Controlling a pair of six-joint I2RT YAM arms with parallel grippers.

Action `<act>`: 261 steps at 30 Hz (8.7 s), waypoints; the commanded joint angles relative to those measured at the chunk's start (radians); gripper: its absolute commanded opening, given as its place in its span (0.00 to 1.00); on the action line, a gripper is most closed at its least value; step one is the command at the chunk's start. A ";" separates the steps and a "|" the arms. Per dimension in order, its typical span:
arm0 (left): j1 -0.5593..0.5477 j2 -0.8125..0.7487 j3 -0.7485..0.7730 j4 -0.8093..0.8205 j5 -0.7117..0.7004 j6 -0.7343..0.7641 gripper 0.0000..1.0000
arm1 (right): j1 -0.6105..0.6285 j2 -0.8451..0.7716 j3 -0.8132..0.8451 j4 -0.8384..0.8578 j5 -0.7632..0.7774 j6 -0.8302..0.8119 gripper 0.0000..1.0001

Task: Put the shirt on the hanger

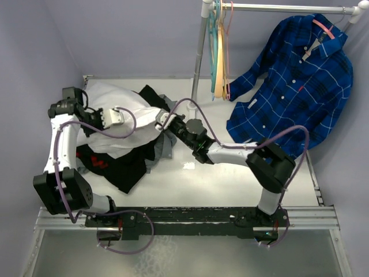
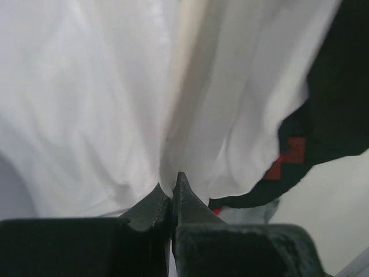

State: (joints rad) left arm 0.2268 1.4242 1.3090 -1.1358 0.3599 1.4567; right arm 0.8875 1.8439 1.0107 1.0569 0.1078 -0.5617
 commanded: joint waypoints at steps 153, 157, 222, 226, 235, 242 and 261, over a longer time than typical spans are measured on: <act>-0.687 -0.085 0.179 0.186 -0.119 -1.055 1.00 | -0.139 -1.164 -0.030 -1.093 0.379 0.787 1.00; -0.686 -0.080 0.176 0.182 -0.094 -1.049 1.00 | -0.224 -0.961 0.300 -1.070 0.397 0.639 0.97; -0.687 -0.013 0.222 0.148 -0.031 -1.036 1.00 | -0.673 -0.118 1.059 -1.147 -0.256 0.910 0.00; -0.688 -0.010 0.216 0.160 0.048 -1.051 1.00 | -0.673 -0.168 1.083 -1.184 -0.228 0.872 0.00; -0.881 0.103 0.160 0.351 -0.221 -1.092 1.00 | -0.674 -0.321 0.953 -1.218 -0.160 0.823 0.00; -0.939 0.247 0.183 0.420 -0.304 -1.079 0.96 | -0.674 -0.592 0.637 -1.205 -0.121 0.872 0.00; -1.044 0.436 0.091 0.582 -0.461 -0.959 0.63 | -0.673 -1.550 -0.272 -1.557 -0.484 1.324 0.00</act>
State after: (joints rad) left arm -0.8097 1.8217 1.3830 -0.6022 -0.0551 0.4709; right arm 0.2165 0.3355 0.8112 -0.4805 -0.1879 0.6178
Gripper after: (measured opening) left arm 0.738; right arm 0.020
